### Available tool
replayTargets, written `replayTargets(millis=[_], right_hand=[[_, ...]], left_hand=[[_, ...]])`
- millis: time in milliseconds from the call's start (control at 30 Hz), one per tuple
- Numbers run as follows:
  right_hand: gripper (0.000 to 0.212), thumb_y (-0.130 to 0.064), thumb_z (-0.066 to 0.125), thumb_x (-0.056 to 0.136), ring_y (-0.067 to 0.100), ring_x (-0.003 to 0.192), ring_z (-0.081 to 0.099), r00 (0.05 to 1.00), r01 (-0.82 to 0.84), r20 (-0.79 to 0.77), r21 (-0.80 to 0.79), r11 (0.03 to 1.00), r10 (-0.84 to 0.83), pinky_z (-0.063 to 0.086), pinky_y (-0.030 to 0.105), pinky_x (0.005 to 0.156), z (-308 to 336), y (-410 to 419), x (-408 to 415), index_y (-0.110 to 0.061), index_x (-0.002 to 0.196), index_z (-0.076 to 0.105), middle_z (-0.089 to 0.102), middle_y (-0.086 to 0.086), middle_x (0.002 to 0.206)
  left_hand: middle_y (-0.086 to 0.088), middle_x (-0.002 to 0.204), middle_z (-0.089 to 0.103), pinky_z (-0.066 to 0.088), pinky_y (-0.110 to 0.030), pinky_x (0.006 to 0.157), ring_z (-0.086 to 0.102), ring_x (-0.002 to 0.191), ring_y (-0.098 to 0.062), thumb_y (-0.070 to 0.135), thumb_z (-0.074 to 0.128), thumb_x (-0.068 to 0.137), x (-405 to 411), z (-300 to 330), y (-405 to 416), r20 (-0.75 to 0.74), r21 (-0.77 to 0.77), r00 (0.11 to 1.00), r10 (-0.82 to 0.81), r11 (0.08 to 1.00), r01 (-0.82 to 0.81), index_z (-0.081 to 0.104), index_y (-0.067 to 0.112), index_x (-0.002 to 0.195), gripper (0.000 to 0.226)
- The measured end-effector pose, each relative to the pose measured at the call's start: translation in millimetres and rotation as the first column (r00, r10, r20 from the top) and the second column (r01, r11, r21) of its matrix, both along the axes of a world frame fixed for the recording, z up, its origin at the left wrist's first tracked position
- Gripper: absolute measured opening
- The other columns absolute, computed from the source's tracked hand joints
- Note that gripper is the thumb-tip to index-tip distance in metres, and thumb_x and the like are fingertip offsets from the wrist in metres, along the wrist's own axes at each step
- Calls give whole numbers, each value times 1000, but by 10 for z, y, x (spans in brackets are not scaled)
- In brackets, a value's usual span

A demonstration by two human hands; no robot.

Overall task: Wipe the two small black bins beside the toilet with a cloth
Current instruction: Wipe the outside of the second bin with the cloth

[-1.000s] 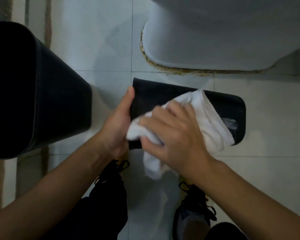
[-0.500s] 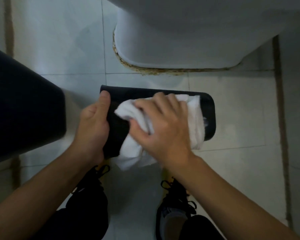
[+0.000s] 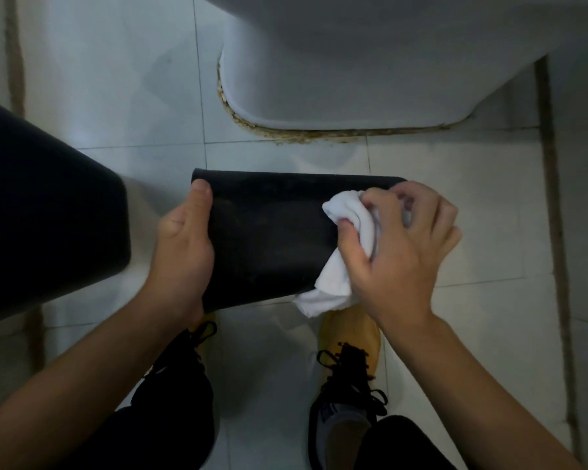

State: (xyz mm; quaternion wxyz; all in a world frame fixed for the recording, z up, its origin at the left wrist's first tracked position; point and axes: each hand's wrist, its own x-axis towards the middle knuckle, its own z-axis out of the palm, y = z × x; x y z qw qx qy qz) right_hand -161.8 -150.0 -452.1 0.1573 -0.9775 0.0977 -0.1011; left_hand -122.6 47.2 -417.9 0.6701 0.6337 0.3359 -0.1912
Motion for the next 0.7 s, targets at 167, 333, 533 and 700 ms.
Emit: replayTargets(millis=[167,333,533,700], right_hand=[[33,-42,56,87,32,98,47,998,-64,3,-70,996,64,32,41,79,32,158,6,-18,107,65,58,13,108],[27,-41,57,83,27,89,53,861,-504,100,37,863,498,33,41,76,149,846,-119,-21,93,71,66,6,98],[31,-42,51,87,26,95,47,972,-230,46,6,973,229,29,38,79,12,152,194,-17,101,64,60,8,102],[31,-43,54,87,25,94,48,999,-18,-31,28,999,19,28,35,79,51,-8,327,-16,98,62,56,6,101]], left_hand=[[9,78,72,56,-30,64,70,81,-12,51,37,100,15,-21,-14,21,38,1000,-7,999,6,64,29,86,37],[6,72,74,53,-26,64,71,72,-7,51,34,101,1,-58,38,84,146,992,-98,986,85,66,21,90,45],[2,85,73,57,-32,63,72,80,-14,49,40,100,33,-87,44,32,56,999,11,998,-13,65,24,91,36],[5,85,71,56,-34,70,69,86,-15,47,39,101,73,-94,36,75,129,995,-59,990,49,65,24,90,37]])
